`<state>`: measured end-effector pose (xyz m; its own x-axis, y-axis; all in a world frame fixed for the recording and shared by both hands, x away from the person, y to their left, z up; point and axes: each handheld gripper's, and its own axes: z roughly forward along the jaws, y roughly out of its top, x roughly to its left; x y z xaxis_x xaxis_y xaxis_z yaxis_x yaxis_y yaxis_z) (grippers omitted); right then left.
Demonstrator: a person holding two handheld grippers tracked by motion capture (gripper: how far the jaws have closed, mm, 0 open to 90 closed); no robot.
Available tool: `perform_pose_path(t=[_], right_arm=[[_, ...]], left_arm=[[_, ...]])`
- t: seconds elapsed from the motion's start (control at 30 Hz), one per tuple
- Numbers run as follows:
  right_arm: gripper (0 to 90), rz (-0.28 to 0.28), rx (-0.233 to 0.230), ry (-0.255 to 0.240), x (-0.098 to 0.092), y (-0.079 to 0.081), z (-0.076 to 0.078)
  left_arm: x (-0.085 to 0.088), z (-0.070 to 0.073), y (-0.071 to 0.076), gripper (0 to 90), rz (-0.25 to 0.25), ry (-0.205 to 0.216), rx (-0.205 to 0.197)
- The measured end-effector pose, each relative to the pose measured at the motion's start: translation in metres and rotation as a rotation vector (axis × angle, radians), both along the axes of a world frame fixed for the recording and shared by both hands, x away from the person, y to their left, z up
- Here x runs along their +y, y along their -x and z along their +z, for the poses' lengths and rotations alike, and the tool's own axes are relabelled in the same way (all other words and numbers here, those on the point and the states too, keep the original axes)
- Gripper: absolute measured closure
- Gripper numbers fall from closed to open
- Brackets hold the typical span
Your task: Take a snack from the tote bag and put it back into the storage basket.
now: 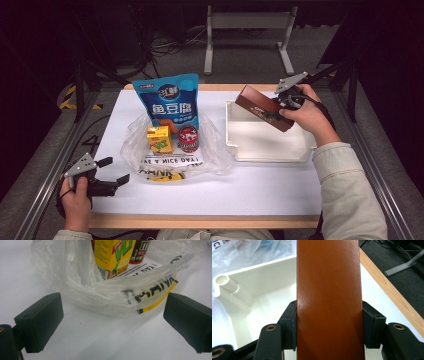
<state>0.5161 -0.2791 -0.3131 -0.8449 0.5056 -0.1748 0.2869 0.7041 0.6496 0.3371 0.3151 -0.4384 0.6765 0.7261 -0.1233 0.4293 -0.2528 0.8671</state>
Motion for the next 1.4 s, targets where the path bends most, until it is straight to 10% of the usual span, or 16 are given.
perform_pose_path(t=[1.4], right_arm=[[42.8, -0.005, 0.079, 0.095, 0.001, -0.017, -0.054]], left_arm=[[0.0, -0.001, 0.0, 3.3, -0.002, -0.004, 0.005]])
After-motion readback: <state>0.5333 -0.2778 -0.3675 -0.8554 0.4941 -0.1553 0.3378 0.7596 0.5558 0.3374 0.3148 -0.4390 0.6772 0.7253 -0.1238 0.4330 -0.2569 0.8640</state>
